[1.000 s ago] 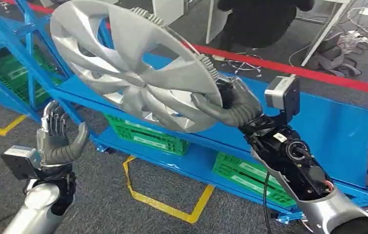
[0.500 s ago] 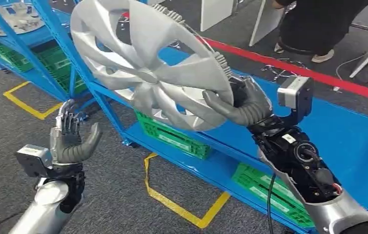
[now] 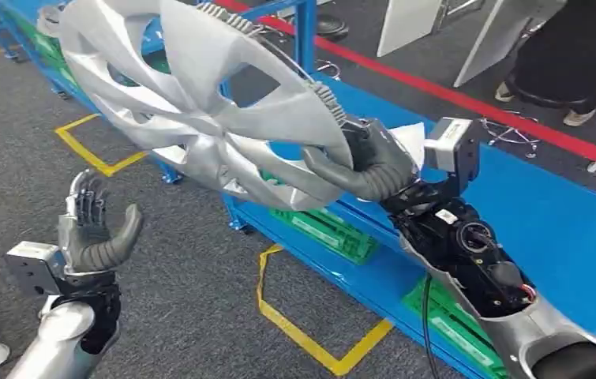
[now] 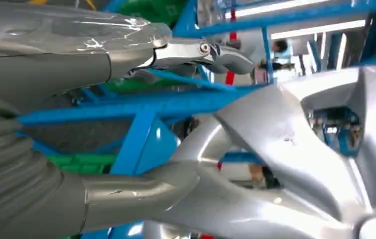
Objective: Take the parts from the cabinet and place them on the table.
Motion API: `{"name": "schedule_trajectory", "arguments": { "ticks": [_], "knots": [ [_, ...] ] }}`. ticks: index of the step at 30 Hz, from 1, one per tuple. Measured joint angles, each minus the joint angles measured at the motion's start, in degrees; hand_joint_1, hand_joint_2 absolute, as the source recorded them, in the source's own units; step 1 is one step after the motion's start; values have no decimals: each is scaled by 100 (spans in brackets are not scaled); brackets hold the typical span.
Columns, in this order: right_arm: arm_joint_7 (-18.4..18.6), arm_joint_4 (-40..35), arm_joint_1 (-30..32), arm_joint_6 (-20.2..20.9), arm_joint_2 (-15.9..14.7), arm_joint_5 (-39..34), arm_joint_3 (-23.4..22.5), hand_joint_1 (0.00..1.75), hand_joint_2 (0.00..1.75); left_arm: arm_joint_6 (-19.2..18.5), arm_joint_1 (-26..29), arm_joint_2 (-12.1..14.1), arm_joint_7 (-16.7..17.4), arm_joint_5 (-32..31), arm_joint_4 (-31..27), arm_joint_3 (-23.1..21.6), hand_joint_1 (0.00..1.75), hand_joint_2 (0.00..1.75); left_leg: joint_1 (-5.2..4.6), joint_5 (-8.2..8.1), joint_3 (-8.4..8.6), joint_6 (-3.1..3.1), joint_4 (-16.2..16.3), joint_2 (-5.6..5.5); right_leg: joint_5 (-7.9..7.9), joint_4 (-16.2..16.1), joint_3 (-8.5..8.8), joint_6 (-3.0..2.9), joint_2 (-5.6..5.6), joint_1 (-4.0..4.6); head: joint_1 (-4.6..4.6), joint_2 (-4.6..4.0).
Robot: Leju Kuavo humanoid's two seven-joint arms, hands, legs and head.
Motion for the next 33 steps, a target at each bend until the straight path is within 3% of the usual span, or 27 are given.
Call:
{"name": "schedule_trajectory", "arguments": {
  "ticks": [1,3,4,5,7,8,9,10,12,13,14,15,16,18,19,20,22,23,24,25,28,29,30,31,33],
  "knots": [
    [-15,20,0,2,0,-13,4,175,175,2,-3,0,2,0,0,4,0,175,-1,-4,6,13,0,-65,-211,469,-219,3,113,1,44,0],
    [-33,55,4,7,0,-20,18,175,175,2,31,2,9,0,0,4,0,175,-17,-15,8,28,6,-201,-551,1455,-738,19,198,14,116,0],
    [-33,74,11,7,0,-20,31,175,175,0,40,4,9,0,0,4,0,175,-24,-17,12,32,12,-271,-514,1581,-843,19,198,14,123,0],
    [-33,101,10,4,0,-20,39,175,175,0,43,7,11,0,0,7,0,175,-25,-23,18,34,21,-345,-334,1412,-802,5,198,13,125,0],
    [-33,122,2,7,0,-20,44,175,175,0,42,9,11,0,-7,7,0,175,-25,-46,36,13,57,-493,236,512,-441,-36,262,7,168,0],
    [-33,136,-10,4,0,-20,44,175,175,0,42,11,11,0,-15,7,0,175,-20,-69,31,-6,84,-558,520,-44,-219,-68,448,5,208,0],
    [-37,158,-15,4,0,-20,50,175,175,0,38,9,11,2,-15,7,0,175,-32,-69,-3,-34,99,-593,431,-153,-157,-99,690,-24,190,0],
    [-46,155,-30,4,0,-26,57,175,175,0,34,13,15,2,-24,9,0,175,-15,-48,-66,-68,134,-659,413,-300,-69,-87,661,-13,171,0],
    [-46,166,-46,4,2,-26,83,175,175,0,55,20,13,0,-33,11,0,175,38,-3,-112,-140,105,-760,419,-267,-84,-104,579,29,206,0],
    [-44,177,-47,11,2,-24,87,175,175,0,58,26,13,0,-39,13,0,175,21,18,-111,-186,82,-841,440,-314,-54,-135,512,18,210,0],
    [-41,186,-52,11,4,-24,87,175,175,0,60,35,13,0,-50,20,0,175,14,-37,-121,-193,133,-682,473,-394,5,-175,411,-35,201,0],
    [-37,186,-46,9,11,-24,94,175,175,0,35,37,13,0,-50,24,0,175,-32,-164,-221,-222,322,-351,489,-435,30,-198,371,-17,133,0],
    [-41,186,-55,0,13,-24,90,175,175,0,13,42,11,2,-52,24,0,175,-15,-382,-439,-263,740,-193,491,-438,32,-238,289,-3,51,0],
    [-48,186,-49,-2,13,-24,85,175,175,-33,41,42,11,4,-52,22,0,175,23,-721,-913,-316,1659,-93,483,-437,32,-246,156,19,31,0],
    [-41,186,-34,-2,13,-24,87,175,175,-57,53,42,11,4,-48,22,0,175,36,-762,-1066,-334,1928,-78,476,-436,31,-247,87,19,11,0],
    [-35,184,-4,-9,13,-22,85,175,175,-61,54,44,11,4,-46,20,0,175,52,-666,-1054,-344,1871,-69,469,-436,34,-242,22,17,-13,0],
    [-24,179,30,-24,13,2,87,175,175,-70,42,42,11,4,-46,18,0,175,71,-247,-620,-349,1036,-4,449,-432,43,-216,-86,12,-33,0],
    [-17,173,31,-26,13,2,85,175,175,-70,32,42,11,4,-46,17,0,175,68,-28,-280,-338,435,128,433,-429,58,-191,-130,9,-39,0],
    [-17,162,30,-31,13,2,83,175,175,-70,14,39,9,4,-46,17,0,175,43,-24,-90,-308,34,361,413,-429,68,-160,-166,32,-59,0],
    [-17,144,24,-37,13,2,81,175,175,-72,14,31,9,5,-46,17,0,175,4,11,-72,-233,54,260,393,-426,64,-125,-200,66,-46,0],
    [-22,131,34,-42,13,2,81,175,175,-77,5,35,-2,7,-44,17,0,175,-46,-34,-75,-114,71,117,352,-451,148,-23,-314,50,0,0],
    [-17,125,36,-42,11,2,79,175,175,-77,-2,33,-2,7,-46,17,0,175,8,-17,-18,-65,30,76,307,-437,148,20,-286,18,-6,0],
    [-9,122,38,-48,11,2,76,175,175,-77,-15,31,-11,4,-46,17,0,175,11,-28,6,-44,19,30,199,-291,84,31,-70,0,20,0],
    [-9,122,30,-50,11,2,76,175,175,-77,-33,24,-11,11,-44,17,0,175,11,-35,20,20,23,-8,-21,114,-84,25,87,-2,52,0],
    [-15,125,24,-48,11,-11,76,175,175,-94,-28,13,-13,22,-44,17,0,175,-6,-45,26,37,27,-123,-433,1155,-602,33,190,20,127,0]
  ]
}}
